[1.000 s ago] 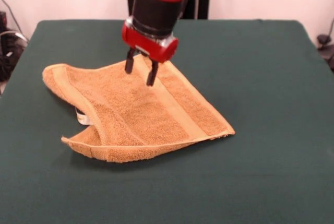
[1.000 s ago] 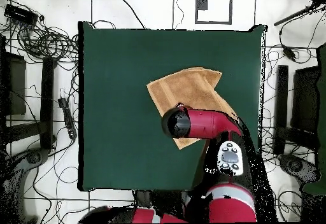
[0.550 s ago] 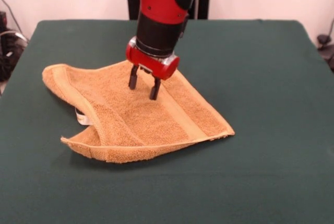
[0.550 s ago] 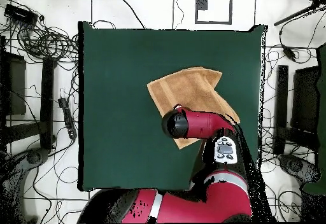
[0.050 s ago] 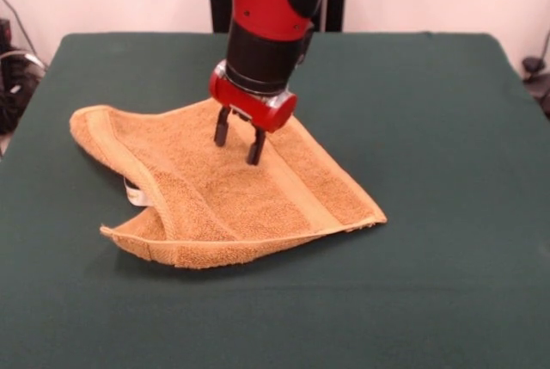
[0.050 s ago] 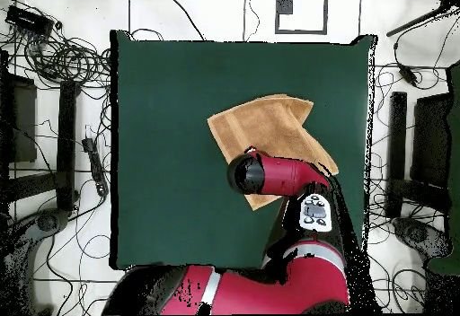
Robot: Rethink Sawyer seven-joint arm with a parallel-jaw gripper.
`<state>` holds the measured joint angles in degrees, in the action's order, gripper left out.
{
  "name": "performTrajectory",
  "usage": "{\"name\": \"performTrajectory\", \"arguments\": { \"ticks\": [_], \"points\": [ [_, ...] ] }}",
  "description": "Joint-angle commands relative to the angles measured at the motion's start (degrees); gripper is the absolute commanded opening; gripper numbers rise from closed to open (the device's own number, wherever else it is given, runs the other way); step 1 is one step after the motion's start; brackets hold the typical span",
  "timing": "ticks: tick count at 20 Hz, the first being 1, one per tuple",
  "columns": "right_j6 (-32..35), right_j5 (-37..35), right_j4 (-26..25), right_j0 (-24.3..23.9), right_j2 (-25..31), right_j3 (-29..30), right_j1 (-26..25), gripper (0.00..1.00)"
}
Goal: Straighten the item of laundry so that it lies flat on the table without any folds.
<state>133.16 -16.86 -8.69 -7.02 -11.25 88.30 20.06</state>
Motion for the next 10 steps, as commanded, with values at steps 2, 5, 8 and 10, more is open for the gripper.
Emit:
{"name": "performTrajectory", "arguments": {
  "ticks": [2, 5, 8, 10],
  "points": [
    [13.69, 5.21, 8.14, 4.06, 8.08, 1.2, -6.38, 1.0],
    [12.33, 5.19, 9.1, 3.85, 9.64, 1.61, -6.34, 1.0],
    [13.31, 4.03, 10.77, 5.5, 8.83, 2.07, -5.75, 1.0],
    [14.26, 2.89, 12.04, 6.97, 8.09, 2.52, -5.09, 1.0]
  ]
}}
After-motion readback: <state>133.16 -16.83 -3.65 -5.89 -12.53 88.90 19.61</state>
